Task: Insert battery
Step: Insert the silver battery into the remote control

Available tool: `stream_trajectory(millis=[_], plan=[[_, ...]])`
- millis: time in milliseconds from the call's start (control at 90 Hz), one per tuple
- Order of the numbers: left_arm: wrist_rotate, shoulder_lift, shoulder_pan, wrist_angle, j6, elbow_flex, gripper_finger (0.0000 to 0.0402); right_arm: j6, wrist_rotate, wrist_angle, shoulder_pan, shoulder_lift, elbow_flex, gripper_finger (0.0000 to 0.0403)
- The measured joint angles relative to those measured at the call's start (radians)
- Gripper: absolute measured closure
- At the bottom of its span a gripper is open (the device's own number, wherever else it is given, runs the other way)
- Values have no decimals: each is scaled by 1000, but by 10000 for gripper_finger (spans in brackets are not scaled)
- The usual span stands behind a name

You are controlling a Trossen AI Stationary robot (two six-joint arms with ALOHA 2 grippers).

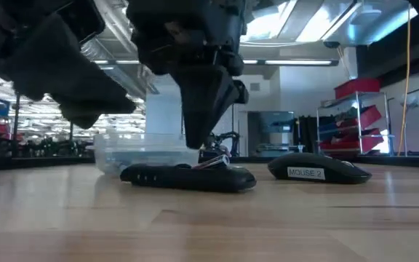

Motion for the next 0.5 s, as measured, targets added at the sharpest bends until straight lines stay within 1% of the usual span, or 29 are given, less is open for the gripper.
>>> stream_trajectory(millis=[78, 200, 300, 400, 500], plan=[[-1, 0, 23, -2, 19, 0, 306, -14, -2, -23, 0, -3, 0, 375], [1, 0, 63, -18, 53, 0, 306, -23, -2, -34, 8, -4, 0, 335], [43, 3, 96, -20, 63, 0, 306, -26, -16, -18, 13, 3, 0, 309], [89, 17, 120, -14, 63, 0, 306, -22, -20, -19, 19, 4, 0, 296], [99, 40, 132, -8, 66, 0, 306, -21, 6, -23, 20, 4, 0, 292]])
